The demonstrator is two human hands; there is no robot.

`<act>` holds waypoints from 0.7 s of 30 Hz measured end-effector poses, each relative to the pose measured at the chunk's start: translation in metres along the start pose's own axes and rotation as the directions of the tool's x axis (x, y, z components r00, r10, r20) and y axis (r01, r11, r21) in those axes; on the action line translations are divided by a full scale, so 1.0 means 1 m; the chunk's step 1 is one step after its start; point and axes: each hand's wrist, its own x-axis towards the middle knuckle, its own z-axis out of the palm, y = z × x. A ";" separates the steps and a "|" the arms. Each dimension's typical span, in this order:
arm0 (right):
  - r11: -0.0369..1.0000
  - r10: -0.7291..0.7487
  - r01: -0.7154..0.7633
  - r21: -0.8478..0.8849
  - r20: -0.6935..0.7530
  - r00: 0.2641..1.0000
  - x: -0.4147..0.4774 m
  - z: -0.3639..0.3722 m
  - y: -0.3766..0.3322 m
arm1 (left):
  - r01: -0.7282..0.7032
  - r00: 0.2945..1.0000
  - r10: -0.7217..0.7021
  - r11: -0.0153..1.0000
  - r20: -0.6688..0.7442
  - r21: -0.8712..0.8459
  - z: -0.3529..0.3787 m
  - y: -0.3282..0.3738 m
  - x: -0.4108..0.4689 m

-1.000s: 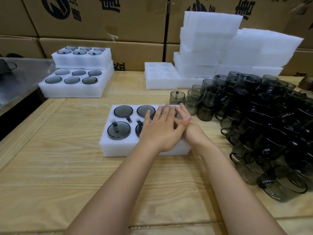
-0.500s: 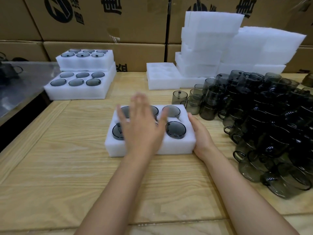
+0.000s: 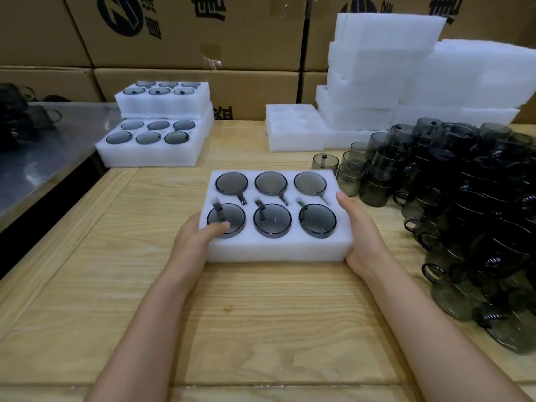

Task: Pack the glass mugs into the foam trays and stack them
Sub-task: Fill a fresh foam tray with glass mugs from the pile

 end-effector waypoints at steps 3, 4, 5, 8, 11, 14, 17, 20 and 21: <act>0.992 -0.081 0.068 0.107 0.118 0.990 -0.001 -0.001 -0.003 | -0.074 0.997 0.071 0.977 -0.023 -0.199 0.006 0.004 0.000; 0.989 -0.092 0.074 0.128 0.133 0.987 -0.001 0.000 -0.004 | -0.096 0.995 0.083 0.956 -0.061 -0.276 0.009 0.006 0.000; 0.986 -0.102 0.082 0.145 0.140 0.985 -0.001 0.001 -0.003 | -0.110 0.991 0.073 0.927 -0.114 -0.359 0.011 0.008 -0.001; 0.965 -0.171 0.144 0.219 0.108 0.979 0.000 0.010 0.002 | -0.095 0.982 -0.027 0.786 -0.187 -0.611 0.022 0.013 -0.005; 0.951 -0.218 0.200 0.235 0.056 0.974 0.000 0.021 0.007 | 0.016 0.986 -0.129 0.710 -0.109 -0.704 0.044 0.014 -0.012; 0.955 -0.247 0.234 0.181 0.051 0.968 0.000 0.025 0.010 | 0.146 0.975 -0.222 0.723 -0.027 -0.675 0.064 0.011 -0.013; 0.967 -0.221 0.205 0.154 0.094 0.971 0.001 0.024 0.011 | 0.166 0.955 -0.289 0.694 -0.061 -0.700 0.065 0.011 -0.003; 0.988 -0.113 0.105 0.112 0.065 0.992 0.004 0.023 0.014 | 0.155 0.936 -0.334 0.677 -0.113 -0.720 0.051 0.018 0.016; 0.991 -0.087 0.081 0.103 0.052 0.995 0.004 0.022 0.016 | 0.143 0.934 -0.335 0.669 -0.124 -0.730 0.045 0.022 0.024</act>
